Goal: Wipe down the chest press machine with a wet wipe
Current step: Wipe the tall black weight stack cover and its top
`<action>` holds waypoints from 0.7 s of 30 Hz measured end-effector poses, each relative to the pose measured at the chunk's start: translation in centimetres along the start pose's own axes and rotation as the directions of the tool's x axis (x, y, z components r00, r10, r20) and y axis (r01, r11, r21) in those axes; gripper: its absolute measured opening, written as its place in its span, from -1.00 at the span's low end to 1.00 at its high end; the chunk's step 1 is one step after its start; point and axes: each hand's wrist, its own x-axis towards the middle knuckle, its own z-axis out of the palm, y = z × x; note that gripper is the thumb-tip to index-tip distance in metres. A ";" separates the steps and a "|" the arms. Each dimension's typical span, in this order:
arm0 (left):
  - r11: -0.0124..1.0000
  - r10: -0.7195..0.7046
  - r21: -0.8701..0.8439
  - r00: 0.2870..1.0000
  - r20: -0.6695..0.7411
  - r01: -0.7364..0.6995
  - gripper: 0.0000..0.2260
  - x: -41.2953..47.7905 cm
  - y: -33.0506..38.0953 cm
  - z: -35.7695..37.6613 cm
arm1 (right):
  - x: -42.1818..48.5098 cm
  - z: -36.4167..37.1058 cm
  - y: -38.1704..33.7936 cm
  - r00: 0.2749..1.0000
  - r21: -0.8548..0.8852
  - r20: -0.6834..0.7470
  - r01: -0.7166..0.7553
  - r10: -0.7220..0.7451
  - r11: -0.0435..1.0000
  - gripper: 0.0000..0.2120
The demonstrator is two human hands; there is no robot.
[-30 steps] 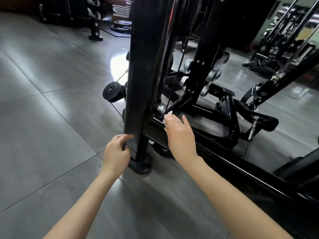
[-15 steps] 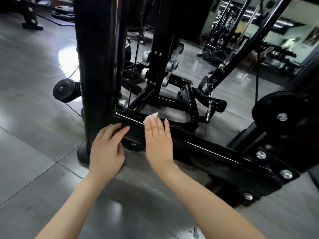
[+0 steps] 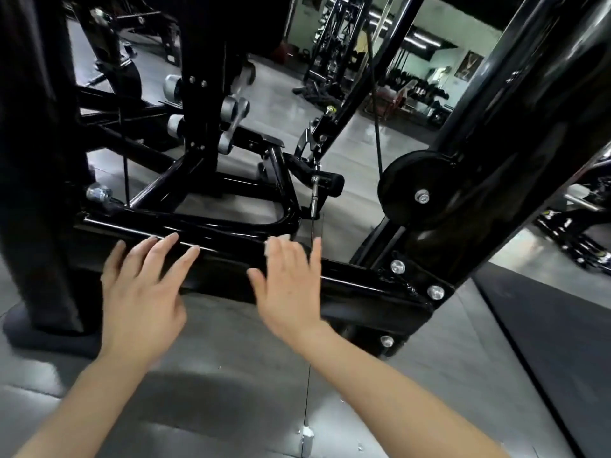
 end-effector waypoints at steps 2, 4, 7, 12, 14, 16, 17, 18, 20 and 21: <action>0.999 0.031 0.039 0.999 -0.013 -0.031 -0.51 0.2 0.2 -0.1 | 0.7 0.1 -1.8 0.996 0.000 0.018 0.091 -0.091 0.996 -0.45; 0.995 0.078 0.064 0.997 -0.016 -0.077 -0.54 0.5 0.6 -0.2 | 0.2 0.0 0.0 0.985 -0.046 0.040 0.167 -0.166 0.985 -0.45; 0.991 0.106 0.080 0.994 0.021 -0.107 -0.53 1.0 1.0 -0.3 | -2.6 -0.6 6.3 0.991 -0.160 0.076 0.119 -0.108 0.980 -0.40; 0.981 0.140 0.126 0.988 0.061 -0.146 -0.53 1.5 1.6 -0.9 | -8.1 -0.8 15.9 0.994 -0.297 0.058 0.107 -0.094 0.949 -0.35; 0.975 0.149 0.153 0.985 0.085 -0.161 -0.52 1.9 1.7 -1.3 | -9.6 -0.7 18.5 0.988 -0.324 0.057 0.156 -0.145 0.933 -0.35; 0.969 0.154 0.179 0.982 0.110 -0.172 -0.51 2.1 1.8 -1.6 | -10.7 -0.3 20.9 0.978 -0.359 0.059 0.207 -0.199 0.910 -0.39; 0.966 0.152 0.190 0.981 0.121 -0.173 -0.50 2.1 1.9 -1.6 | -11.0 0.0 21.7 0.973 -0.367 0.058 0.231 -0.226 0.901 -0.41; 0.965 0.147 0.198 0.980 0.132 -0.171 -0.50 2.2 2.1 -1.7 | -11.2 0.4 22.3 0.967 -0.371 0.054 0.250 -0.247 0.895 -0.42; 0.964 0.133 0.207 0.978 0.159 -0.164 -0.50 2.0 2.6 -1.5 | -11.1 1.1 22.2 0.958 -0.363 0.034 0.277 -0.284 0.890 -0.44; 0.965 0.121 0.209 0.977 0.173 -0.157 -0.49 1.8 2.8 -1.2 | -10.8 1.4 21.6 0.949 -0.356 0.017 0.299 -0.314 0.885 -0.45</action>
